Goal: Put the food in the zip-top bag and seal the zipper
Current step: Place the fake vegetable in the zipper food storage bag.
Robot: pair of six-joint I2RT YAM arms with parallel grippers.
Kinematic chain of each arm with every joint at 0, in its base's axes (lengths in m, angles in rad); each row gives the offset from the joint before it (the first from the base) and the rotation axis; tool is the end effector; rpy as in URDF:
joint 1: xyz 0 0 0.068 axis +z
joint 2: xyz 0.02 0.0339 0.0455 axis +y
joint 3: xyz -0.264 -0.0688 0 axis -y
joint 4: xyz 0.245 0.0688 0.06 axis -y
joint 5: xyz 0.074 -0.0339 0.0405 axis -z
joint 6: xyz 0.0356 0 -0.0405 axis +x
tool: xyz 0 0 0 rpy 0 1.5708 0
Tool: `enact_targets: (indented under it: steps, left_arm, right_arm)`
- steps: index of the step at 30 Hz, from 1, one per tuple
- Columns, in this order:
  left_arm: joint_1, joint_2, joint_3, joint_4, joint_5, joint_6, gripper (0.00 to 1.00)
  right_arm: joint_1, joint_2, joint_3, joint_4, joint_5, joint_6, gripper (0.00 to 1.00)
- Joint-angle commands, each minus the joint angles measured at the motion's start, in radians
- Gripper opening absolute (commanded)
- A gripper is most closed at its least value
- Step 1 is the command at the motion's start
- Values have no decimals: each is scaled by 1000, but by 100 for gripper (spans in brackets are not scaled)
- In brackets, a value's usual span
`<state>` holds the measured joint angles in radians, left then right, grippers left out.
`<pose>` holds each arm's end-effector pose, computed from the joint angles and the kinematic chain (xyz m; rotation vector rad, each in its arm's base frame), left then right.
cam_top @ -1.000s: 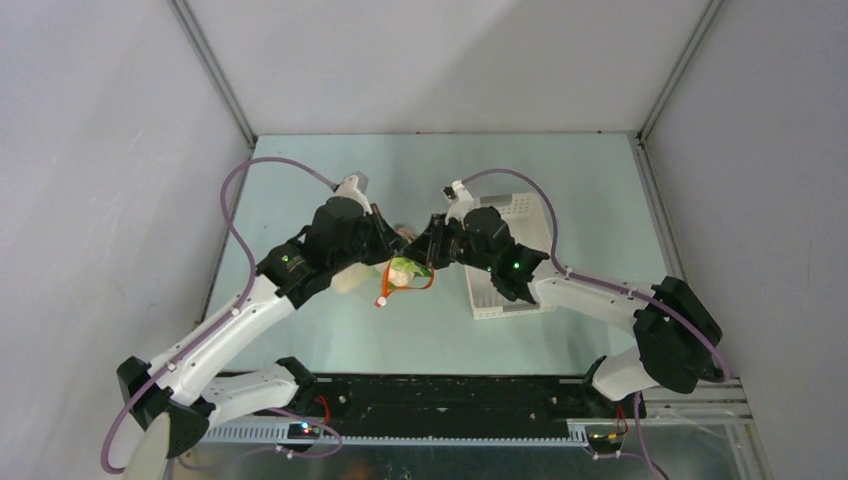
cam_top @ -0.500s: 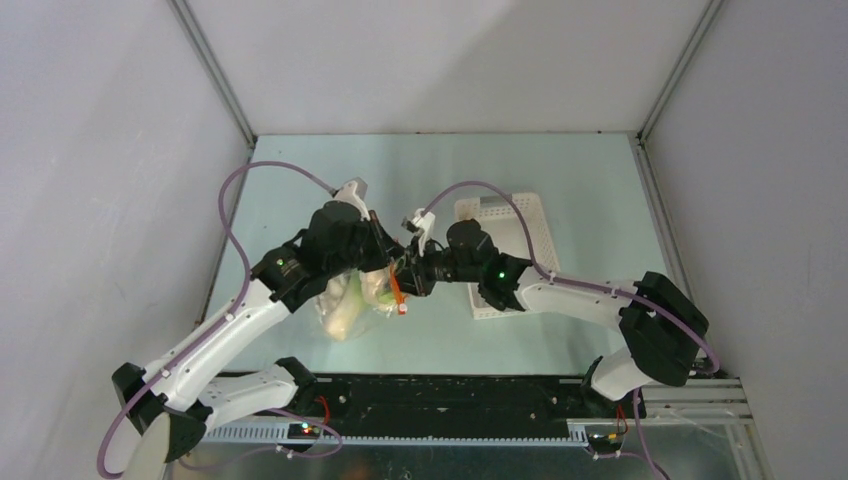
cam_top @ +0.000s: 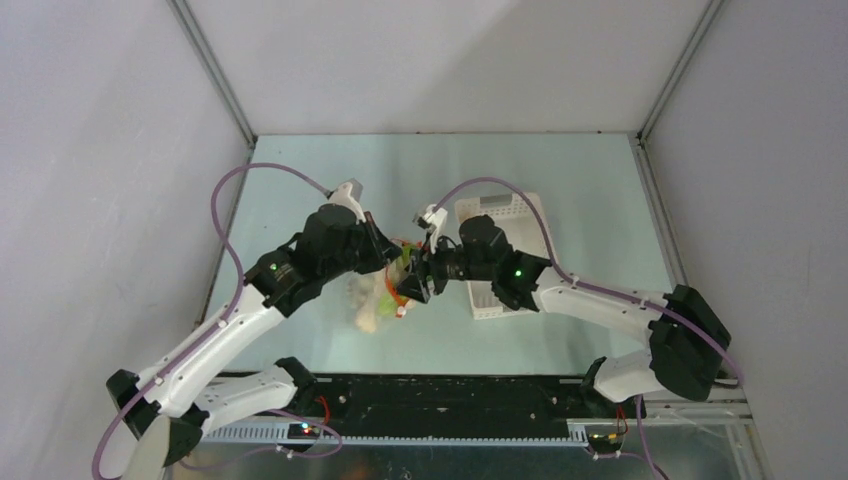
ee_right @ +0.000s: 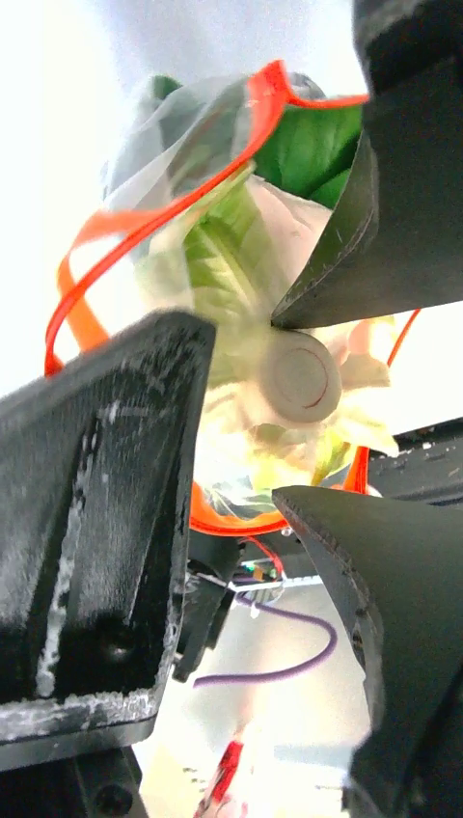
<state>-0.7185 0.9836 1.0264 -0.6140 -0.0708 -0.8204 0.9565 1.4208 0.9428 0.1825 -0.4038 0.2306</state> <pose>0.1583 -0.1351 0.3445 -0.1584 2.2499 -0.7993 0.1775 0.2759 0.2840 -0.9924 1.7599 1.1667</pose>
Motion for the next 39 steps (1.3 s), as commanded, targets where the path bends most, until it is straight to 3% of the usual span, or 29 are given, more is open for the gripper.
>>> enact_targets:
  steps: [1, 7, 11, 13, 15, 16, 20, 30, 39]
  left_arm:
    - [-12, -51, 5, 84, -41, -1, 0]
    - [-10, -54, -9, 87, -49, 3, 0]
    - [-11, -41, -14, 101, -28, 4, 0]
    - [-12, -35, -14, 112, -18, 4, 0]
    - [-11, -32, -12, 117, -11, 4, 0]
    - [-10, -32, -12, 118, -8, 4, 0]
    - [-11, -33, -11, 127, -3, 6, 0]
    - [-11, -21, -14, 164, 61, -6, 0]
    - [-11, -20, -24, 214, 142, -34, 0]
  right_arm:
    - [-52, -76, 42, -60, -13, 94, 66]
    - [-86, -146, 42, -126, 37, 119, 78]
    - [-94, -185, 37, -141, 47, 115, 80]
    - [-94, -196, 34, -141, 47, 118, 77]
    - [-90, -201, 31, -146, 45, 118, 66]
    - [-88, -200, 31, -156, 37, 112, 55]
    - [-58, -176, 30, -179, 26, 82, 44]
    - [11, -1, 59, -74, -12, 103, 42]
    - [18, 66, 70, 13, 161, 195, 47]
